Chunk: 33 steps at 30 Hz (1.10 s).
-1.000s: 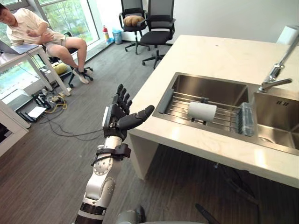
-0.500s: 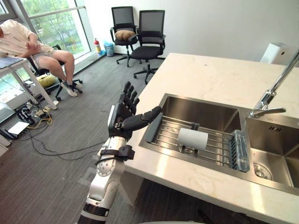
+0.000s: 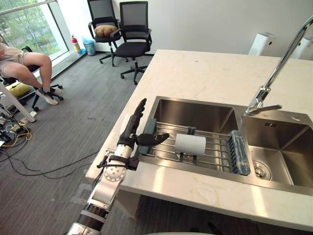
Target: Walk over to the sink, pick up the cup, carry it to the dishwasher, place the cup inside the dishwasher, then close the dishwasher door
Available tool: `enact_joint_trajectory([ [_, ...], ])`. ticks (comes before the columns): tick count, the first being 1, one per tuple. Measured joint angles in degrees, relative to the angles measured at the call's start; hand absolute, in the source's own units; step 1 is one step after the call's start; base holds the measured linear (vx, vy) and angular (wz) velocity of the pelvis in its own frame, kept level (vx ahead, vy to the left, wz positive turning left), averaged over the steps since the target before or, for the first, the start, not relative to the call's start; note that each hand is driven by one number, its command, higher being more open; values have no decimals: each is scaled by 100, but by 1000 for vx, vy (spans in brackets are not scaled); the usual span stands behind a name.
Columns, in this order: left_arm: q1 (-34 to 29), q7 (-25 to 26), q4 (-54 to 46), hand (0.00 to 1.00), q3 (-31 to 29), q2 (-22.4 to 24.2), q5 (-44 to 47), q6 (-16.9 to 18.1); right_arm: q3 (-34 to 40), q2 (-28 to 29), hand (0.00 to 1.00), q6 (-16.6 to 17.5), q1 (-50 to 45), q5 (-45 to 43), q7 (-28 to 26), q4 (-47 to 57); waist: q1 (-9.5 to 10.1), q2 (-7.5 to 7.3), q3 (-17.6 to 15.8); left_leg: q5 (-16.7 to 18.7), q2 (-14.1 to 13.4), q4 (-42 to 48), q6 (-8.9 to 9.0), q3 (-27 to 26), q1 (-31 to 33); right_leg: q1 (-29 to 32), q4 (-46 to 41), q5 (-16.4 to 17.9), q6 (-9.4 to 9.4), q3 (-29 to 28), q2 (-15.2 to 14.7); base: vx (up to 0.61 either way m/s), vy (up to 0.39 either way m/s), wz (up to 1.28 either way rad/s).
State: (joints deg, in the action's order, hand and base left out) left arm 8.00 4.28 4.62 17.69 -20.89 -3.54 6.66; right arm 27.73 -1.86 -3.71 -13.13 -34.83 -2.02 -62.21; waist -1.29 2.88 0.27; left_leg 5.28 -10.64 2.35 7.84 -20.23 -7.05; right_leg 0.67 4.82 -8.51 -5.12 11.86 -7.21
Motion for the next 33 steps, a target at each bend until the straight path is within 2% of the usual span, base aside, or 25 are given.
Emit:
enact_joint_trajectory([
  [5,207,-388,60,100,348,-585,-620,0,-342,-114,100,-118,13,-68,2,132,-94,-9,-54,-18,7,-45,8,39,0,8,21,-2,1,18,1,-24,-14,1],
  [16,557,-367,69,100,499,-1281,-1114,133,-561,-325,100,-236,13,-352,-15,207,-186,-6,-275,-22,90,-136,-2,37,0,61,9,-11,-13,17,-55,0,0,0],
  [24,869,-344,106,100,902,-1468,-1121,447,-575,-353,100,-314,-17,-443,-92,248,-305,-9,-373,0,151,-135,-37,-87,6,160,30,-56,-29,-136,-88,-37,-9,-8],
  [29,1039,-195,108,100,1258,-1643,-1189,741,-800,-431,100,-415,-84,-444,-84,346,-454,7,-393,19,162,-135,-42,-175,5,218,30,-71,-31,-222,-84,-26,-16,-8],
  [33,1121,-35,101,100,1458,-1642,-1224,755,-825,-444,100,-444,-86,-446,-36,349,-508,17,-407,32,173,-132,-49,-228,0,242,11,-81,-31,-265,-86,-18,-13,-8],
])
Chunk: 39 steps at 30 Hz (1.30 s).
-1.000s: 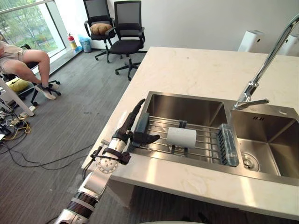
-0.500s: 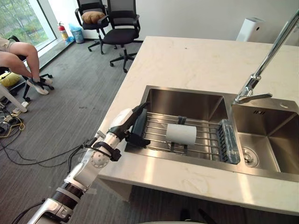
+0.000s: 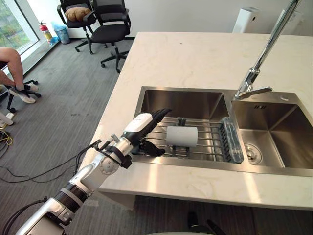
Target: Walk over to the sink, pick up the cup, carry it to the dishwasher, place the cup inside the dishwasher, then close the dishwasher door
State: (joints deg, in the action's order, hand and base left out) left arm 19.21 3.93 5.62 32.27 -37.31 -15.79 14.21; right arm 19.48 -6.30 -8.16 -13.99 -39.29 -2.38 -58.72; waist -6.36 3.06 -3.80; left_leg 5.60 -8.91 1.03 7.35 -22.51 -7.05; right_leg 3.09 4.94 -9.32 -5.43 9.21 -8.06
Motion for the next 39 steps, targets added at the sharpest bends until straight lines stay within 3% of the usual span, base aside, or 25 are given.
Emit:
enact_joint_trajectory([
  [16,675,-90,3,100,785,-24,78,-282,41,-122,100,46,29,-223,-105,-170,-83,97,-56,91,14,113,-2,-137,-47,1,5,-32,36,-150,-9,-41,-24,-4],
  [21,1053,-439,69,100,1076,-25,262,-474,46,-126,100,45,37,-222,-108,-184,-94,106,-53,117,25,112,-8,-184,-77,-1,-1,-33,36,-178,-10,-22,-21,-5],
  [26,1231,-928,254,100,1175,-2,350,-971,37,-127,100,42,120,-228,-95,-181,-215,135,-52,131,29,112,-6,-209,-107,-16,0,-33,36,-189,-11,-40,-31,-3],
  [39,1617,-1683,593,100,1313,71,404,-1148,-261,-255,100,13,127,-411,58,-148,-257,226,-56,142,30,108,0,-270,-158,-23,23,-34,36,-244,-1,-46,-39,-2],
])
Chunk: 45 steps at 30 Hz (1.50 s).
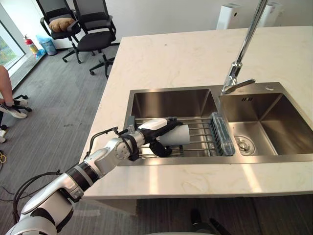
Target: Walk over to the sink, pick up the cup, carry it to the dishwasher, place the cup inside the dishwasher, then close the dishwasher door
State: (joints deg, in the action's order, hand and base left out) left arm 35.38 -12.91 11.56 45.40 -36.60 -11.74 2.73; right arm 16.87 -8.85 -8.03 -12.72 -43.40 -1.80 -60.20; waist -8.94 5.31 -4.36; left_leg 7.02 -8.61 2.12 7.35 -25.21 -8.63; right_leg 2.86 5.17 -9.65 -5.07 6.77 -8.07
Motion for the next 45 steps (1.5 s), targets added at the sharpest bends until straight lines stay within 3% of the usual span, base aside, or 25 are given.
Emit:
enact_joint_trajectory([
  [9,187,-128,11,100,196,2,-327,-271,-148,-28,100,33,-45,-33,-28,-14,-80,57,15,3,0,-4,4,-41,-42,-15,0,-1,-2,-37,7,-48,-41,-2],
  [15,256,-140,214,100,222,134,-523,-451,-147,-26,100,279,-144,-35,-88,-66,-185,161,51,15,-1,-10,13,-79,-50,1,2,-2,-3,-75,18,-44,-40,-3],
  [16,265,-135,253,0,218,159,-528,-448,-145,-21,100,324,-144,-35,-99,-112,-198,171,54,15,-3,-12,13,-85,-50,5,2,-2,-4,-81,22,-43,-43,-3],
  [29,346,172,824,0,63,422,-614,-411,153,60,100,511,-148,-28,-156,-151,-265,311,-57,13,-12,-100,25,-208,-130,22,4,-8,-17,-166,67,-41,-43,-4],
  [36,208,392,946,0,-74,603,-620,-404,186,129,100,575,-144,-24,-204,-145,-240,278,-80,12,-15,-96,28,-207,-160,-10,6,-8,-18,-164,64,-67,-47,0],
  [41,-21,1112,1202,0,-119,769,-397,-132,167,130,100,583,-144,-21,-205,-121,-210,270,-87,9,-23,-100,33,-203,-154,-3,8,-6,-21,-158,69,-55,-50,0],
  [45,-465,1990,1178,0,-352,851,183,445,190,169,100,585,-131,-18,-203,-109,-191,265,-168,3,-27,-112,35,-183,-144,-3,6,-5,-27,-120,70,-21,-25,2],
])
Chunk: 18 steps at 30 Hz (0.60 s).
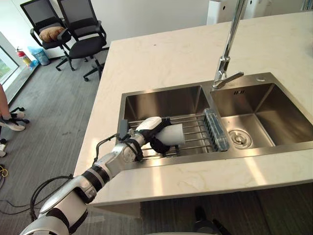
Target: Walk over to the sink, pick up the cup, carry it to the dishwasher, place the cup inside the dishwasher, then close the dishwasher door
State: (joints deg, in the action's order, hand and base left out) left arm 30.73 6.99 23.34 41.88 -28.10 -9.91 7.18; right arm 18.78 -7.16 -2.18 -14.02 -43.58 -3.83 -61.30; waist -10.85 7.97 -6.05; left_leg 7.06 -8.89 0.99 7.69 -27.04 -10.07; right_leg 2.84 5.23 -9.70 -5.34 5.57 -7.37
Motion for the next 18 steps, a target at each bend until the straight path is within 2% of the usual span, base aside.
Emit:
enact_joint_trajectory([
  [2,-499,355,-687,0,-514,43,406,225,118,56,100,-3,0,6,3,2,9,-37,-55,-6,-3,-1,-5,57,38,2,-27,-2,-4,113,-9,-3,-8,13],
  [3,-819,473,-1276,0,-914,194,773,336,405,135,100,-5,-20,43,2,-7,82,-60,-68,-17,5,6,-21,121,93,8,-31,-3,-5,169,-35,-14,-27,25],
  [6,-1258,531,-2471,0,-1981,664,1574,723,1056,242,100,-6,-42,178,-5,-30,310,-111,-98,-58,53,34,-85,436,195,-88,-35,-6,-9,492,-135,-42,-28,49],
  [10,-1551,468,-3322,0,-3426,1027,2698,1063,1477,282,100,-4,-27,522,-122,-1,666,-211,-48,-85,107,132,-138,789,258,-305,-39,11,-27,863,-256,-87,-15,50],
  [11,-1809,322,-3670,0,-4049,1142,3196,1174,1502,290,100,-13,-22,651,-167,16,859,-289,-6,-100,158,183,-170,992,315,-401,-60,58,-82,1048,-342,-97,-11,49],
  [12,-1863,296,-3710,0,-4116,1154,3263,1196,1519,293,100,-16,-21,685,-172,17,883,-304,6,-102,165,190,-174,1023,325,-411,-71,68,-91,1077,-355,-110,-6,63],
  [14,-2294,71,-3990,0,-4543,1184,3721,1264,1618,374,100,-39,-22,782,-209,94,1167,-406,71,-107,220,255,-208,1270,368,-521,-204,155,-121,1320,-460,-83,8,54],
  [16,-2628,-91,-4178,0,-4768,1193,3857,1254,1624,453,100,-47,13,884,-234,177,1352,-519,153,-121,269,245,-228,1370,409,-505,-327,215,-127,1413,-544,-74,17,34],
  [18,-2983,-157,-4425,0,-4976,1195,3870,1220,1621,529,100,-50,72,942,-232,284,1443,-632,219,-158,338,188,-278,1428,423,-446,-473,270,-132,1466,-632,-64,29,24],
])
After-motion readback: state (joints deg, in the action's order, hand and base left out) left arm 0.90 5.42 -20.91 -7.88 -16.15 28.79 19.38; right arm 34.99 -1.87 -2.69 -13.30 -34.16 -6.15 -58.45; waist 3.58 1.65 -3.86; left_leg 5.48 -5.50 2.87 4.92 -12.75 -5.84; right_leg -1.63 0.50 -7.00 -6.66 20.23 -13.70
